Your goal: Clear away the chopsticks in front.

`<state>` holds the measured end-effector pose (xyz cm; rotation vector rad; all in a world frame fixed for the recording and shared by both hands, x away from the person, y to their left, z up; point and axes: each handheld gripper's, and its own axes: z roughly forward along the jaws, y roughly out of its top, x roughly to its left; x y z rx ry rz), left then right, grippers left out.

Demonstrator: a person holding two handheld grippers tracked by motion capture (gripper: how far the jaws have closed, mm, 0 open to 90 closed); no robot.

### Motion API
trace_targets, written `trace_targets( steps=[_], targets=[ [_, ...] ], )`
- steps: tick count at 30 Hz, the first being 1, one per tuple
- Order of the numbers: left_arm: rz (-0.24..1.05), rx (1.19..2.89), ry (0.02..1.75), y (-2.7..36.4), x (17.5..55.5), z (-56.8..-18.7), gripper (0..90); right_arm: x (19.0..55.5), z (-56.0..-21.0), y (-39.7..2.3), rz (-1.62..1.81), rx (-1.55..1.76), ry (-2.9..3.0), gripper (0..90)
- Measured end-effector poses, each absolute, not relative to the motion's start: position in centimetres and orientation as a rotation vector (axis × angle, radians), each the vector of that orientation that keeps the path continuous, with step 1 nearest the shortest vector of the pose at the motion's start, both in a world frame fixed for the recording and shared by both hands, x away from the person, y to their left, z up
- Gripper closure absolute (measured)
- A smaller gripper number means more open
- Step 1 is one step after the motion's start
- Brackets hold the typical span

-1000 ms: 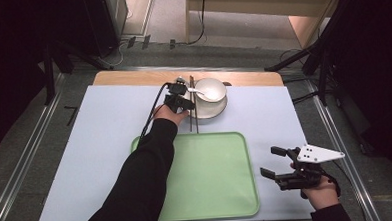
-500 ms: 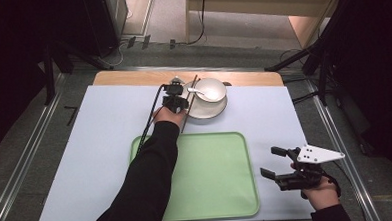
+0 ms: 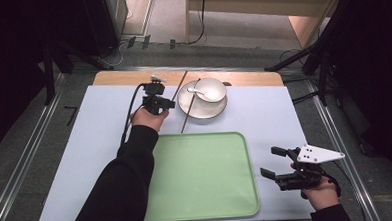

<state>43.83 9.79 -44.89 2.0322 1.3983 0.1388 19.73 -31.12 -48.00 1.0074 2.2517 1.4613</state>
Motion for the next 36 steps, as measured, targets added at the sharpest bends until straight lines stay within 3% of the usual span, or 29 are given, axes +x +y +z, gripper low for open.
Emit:
trace_targets(
  steps=[20,36],
  targets=[
    [0.062,1.994,1.311,16.3,30.6,-44.3,86.1,19.8,-47.8,-30.5,1.453,0.994,2.263,16.7],
    [-0.054,2.107,1.405,16.4,24.3,-49.2,85.8,19.9,-47.7,-30.3,1.459,0.983,2.267,16.7]
  ],
)
